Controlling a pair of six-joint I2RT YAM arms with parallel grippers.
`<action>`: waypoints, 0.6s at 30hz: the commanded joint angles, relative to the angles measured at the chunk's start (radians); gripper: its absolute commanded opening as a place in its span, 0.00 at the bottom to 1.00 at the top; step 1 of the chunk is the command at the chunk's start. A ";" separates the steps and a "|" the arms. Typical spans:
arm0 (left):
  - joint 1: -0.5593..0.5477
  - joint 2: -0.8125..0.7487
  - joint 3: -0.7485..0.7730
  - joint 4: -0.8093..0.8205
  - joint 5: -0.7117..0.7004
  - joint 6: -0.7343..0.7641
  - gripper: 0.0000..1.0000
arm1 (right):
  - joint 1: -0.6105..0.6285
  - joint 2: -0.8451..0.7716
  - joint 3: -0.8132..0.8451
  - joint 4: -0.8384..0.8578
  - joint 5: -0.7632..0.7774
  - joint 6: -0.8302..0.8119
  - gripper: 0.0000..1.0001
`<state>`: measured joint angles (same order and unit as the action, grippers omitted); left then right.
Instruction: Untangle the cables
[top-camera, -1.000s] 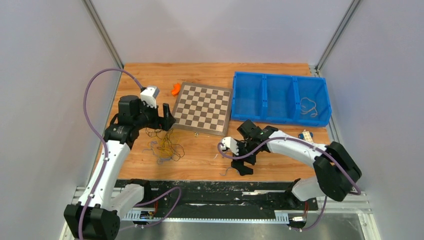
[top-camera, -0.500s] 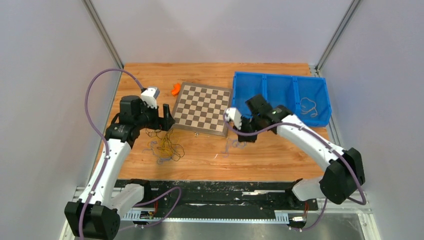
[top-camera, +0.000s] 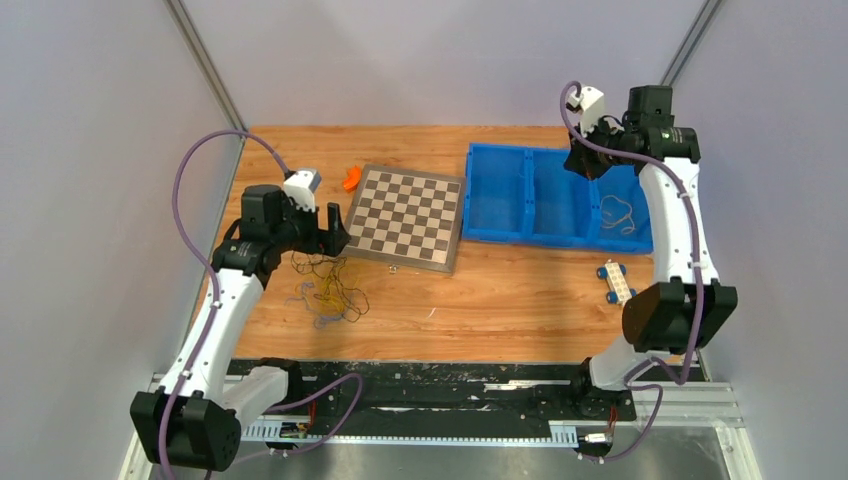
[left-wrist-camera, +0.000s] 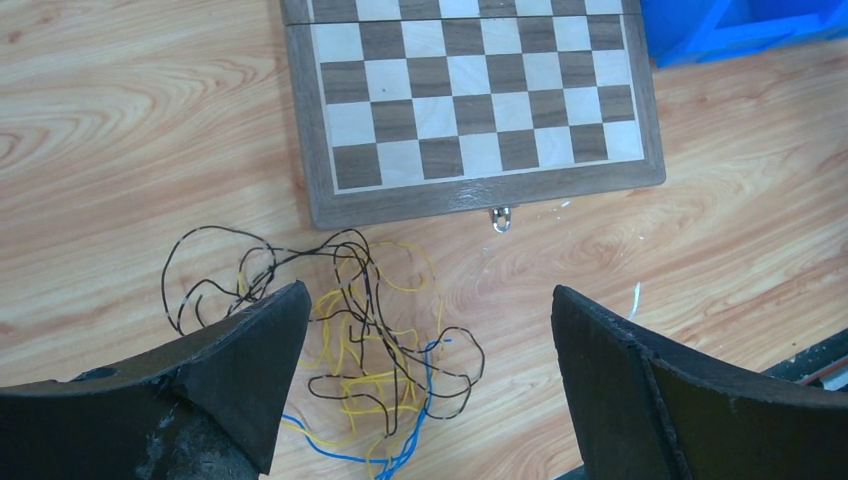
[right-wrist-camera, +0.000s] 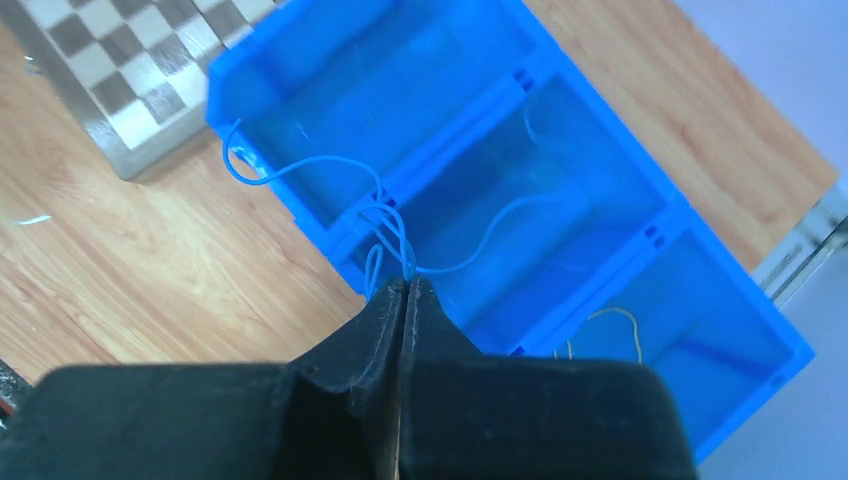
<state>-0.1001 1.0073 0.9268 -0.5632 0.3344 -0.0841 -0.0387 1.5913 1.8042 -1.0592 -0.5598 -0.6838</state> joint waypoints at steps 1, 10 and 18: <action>0.005 0.023 0.049 0.025 -0.010 0.024 0.99 | -0.039 0.092 0.013 -0.034 0.014 -0.005 0.00; 0.009 0.183 0.158 -0.293 0.040 0.242 1.00 | -0.036 0.221 0.008 0.042 0.131 0.140 0.80; 0.160 0.230 0.084 -0.399 0.097 0.449 0.99 | 0.031 0.046 -0.138 0.022 -0.139 0.151 0.86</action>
<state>-0.0109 1.2488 1.0386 -0.9020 0.4004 0.2234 -0.0662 1.7672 1.7382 -1.0344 -0.5377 -0.5591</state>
